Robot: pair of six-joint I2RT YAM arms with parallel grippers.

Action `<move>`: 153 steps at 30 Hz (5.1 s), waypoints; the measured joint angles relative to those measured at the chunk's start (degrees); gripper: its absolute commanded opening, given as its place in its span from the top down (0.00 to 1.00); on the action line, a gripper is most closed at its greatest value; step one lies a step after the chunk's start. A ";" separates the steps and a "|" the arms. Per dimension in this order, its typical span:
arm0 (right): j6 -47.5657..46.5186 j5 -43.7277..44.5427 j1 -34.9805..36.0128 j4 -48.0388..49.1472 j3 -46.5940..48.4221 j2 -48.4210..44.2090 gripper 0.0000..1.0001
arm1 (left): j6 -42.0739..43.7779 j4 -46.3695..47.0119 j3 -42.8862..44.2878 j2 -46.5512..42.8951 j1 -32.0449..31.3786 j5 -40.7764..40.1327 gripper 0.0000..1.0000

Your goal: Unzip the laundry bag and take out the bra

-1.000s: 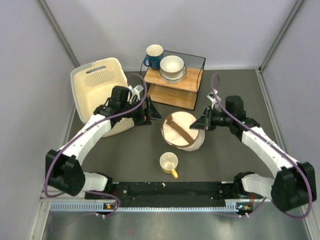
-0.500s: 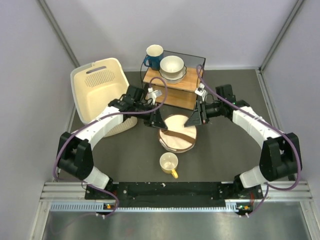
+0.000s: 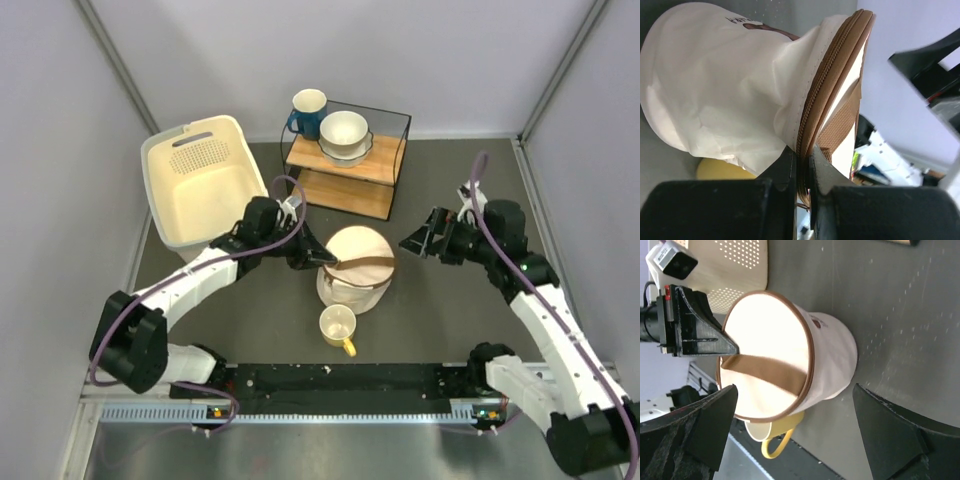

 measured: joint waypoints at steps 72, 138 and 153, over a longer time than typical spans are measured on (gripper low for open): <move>42.23 11.41 12.72 12.81 -14.80 -3.54 1.00 | 20.17 19.67 -9.81 -6.84 -21.20 -18.08 0.59; 11.08 5.55 -1.03 -3.34 -1.14 -1.68 0.05 | 23.63 5.38 -4.74 -13.77 -13.77 -24.46 0.30; 41.66 12.17 9.01 13.60 -23.54 -11.23 0.34 | 22.49 6.60 -5.60 -9.70 -18.29 -14.73 0.40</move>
